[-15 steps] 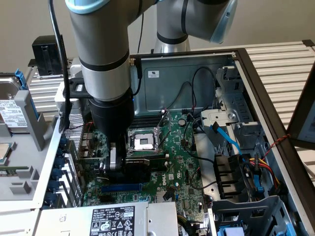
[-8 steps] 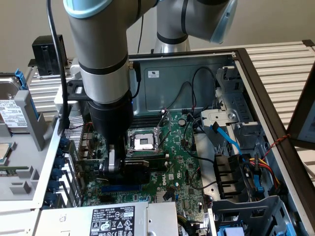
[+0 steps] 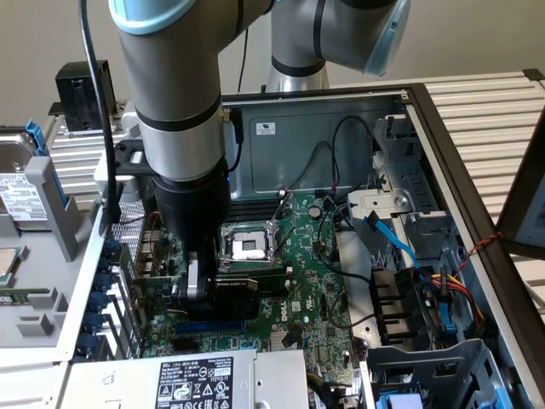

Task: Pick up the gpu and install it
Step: 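Insert the gpu into the slot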

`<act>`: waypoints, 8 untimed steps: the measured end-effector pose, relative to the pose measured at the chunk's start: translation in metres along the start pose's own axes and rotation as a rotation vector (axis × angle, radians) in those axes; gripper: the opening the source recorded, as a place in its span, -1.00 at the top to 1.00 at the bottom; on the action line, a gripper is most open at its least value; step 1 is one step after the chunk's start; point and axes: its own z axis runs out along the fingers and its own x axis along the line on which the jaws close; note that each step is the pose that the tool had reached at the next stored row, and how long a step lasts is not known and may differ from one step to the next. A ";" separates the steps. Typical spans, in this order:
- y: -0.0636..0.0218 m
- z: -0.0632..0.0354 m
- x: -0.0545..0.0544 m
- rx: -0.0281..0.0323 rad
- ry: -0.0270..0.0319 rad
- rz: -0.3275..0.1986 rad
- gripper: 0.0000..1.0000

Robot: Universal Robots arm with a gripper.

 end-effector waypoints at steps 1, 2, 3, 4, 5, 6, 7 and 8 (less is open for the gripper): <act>0.0000 0.0001 0.000 0.0001 -0.0002 0.000 0.44; 0.0000 0.0001 0.000 0.0001 -0.0002 0.000 0.44; 0.0000 0.0001 0.000 0.0001 -0.0002 0.000 0.44; 0.0000 0.0001 0.000 0.0001 -0.0003 0.000 0.44; -0.0001 0.0002 0.000 0.0002 -0.0004 0.000 0.44; 0.0000 0.0001 -0.001 0.0002 -0.0003 0.000 0.44; 0.0000 0.0001 -0.001 0.0002 -0.0003 -0.001 0.44; 0.0001 0.0001 -0.001 0.0001 -0.0002 -0.001 0.44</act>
